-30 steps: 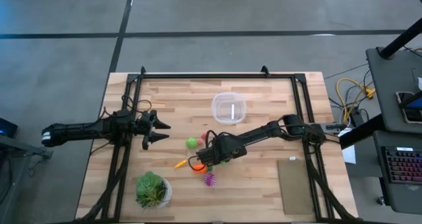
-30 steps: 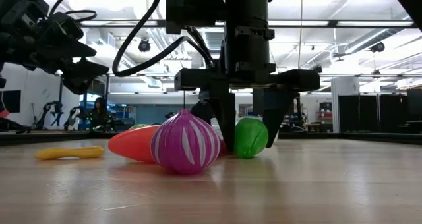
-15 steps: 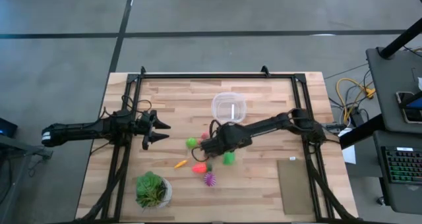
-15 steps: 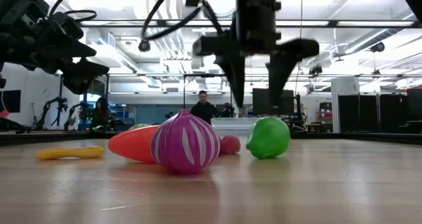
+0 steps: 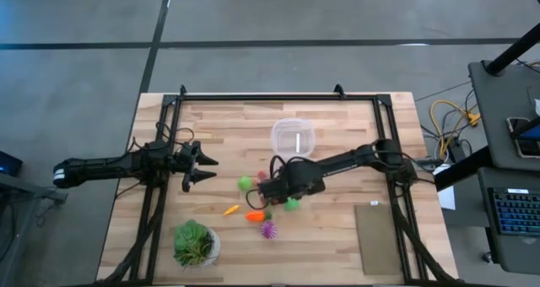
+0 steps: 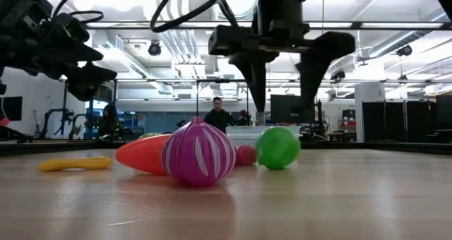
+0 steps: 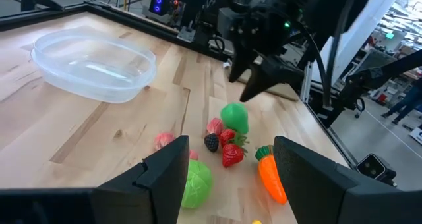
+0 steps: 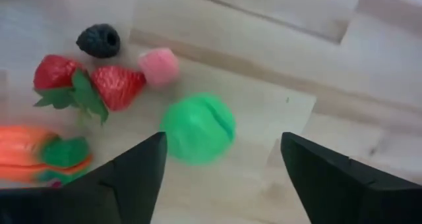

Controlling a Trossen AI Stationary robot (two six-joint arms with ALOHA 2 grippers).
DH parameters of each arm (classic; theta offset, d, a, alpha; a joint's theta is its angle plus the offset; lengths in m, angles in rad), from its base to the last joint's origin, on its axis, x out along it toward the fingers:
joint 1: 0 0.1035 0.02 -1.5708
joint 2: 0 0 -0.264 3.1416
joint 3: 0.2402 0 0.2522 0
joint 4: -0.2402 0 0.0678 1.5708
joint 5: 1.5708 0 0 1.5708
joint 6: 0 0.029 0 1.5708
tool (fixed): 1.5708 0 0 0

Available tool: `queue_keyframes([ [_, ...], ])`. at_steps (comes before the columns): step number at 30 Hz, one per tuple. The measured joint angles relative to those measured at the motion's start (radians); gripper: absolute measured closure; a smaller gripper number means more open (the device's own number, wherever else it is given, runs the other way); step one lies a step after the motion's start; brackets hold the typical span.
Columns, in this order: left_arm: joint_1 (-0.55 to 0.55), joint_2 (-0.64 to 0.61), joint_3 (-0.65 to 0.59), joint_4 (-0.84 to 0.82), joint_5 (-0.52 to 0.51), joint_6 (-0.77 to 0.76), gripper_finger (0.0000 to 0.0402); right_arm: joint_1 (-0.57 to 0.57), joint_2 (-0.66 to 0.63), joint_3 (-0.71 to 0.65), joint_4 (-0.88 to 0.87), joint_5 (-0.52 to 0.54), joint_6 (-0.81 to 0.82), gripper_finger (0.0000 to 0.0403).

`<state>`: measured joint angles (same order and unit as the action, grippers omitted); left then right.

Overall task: Pick and placing Produce into tupperware
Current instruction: Put the green pear into the transparent bin

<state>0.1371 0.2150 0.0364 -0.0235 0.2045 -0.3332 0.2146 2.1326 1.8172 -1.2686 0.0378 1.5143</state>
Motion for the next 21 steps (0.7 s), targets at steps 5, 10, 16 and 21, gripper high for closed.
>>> queue_keyframes([
  [5, 0.000, 0.000, 0.000, 0.000, 0.000, 0.000, 0.0194, 0.031, 0.006, 0.000, 0.020, 0.020, 0.104, 0.0073],
  [10, 0.000, 0.000, 0.000, 0.000, 0.000, 0.000, 0.0194, 0.037, 0.048, 0.000, 0.160, 0.042, 0.121, 0.0049],
  [16, 0.000, 0.000, 0.000, 0.000, 0.000, 0.000, 0.0194, 0.039, 0.092, 0.000, 0.111, 0.040, 0.115, 0.0040],
  [21, 0.000, 0.000, 0.000, 0.000, 0.000, 0.000, 0.0194, 0.049, 0.095, 0.000, 0.100, 0.034, 0.117, 0.0039],
])
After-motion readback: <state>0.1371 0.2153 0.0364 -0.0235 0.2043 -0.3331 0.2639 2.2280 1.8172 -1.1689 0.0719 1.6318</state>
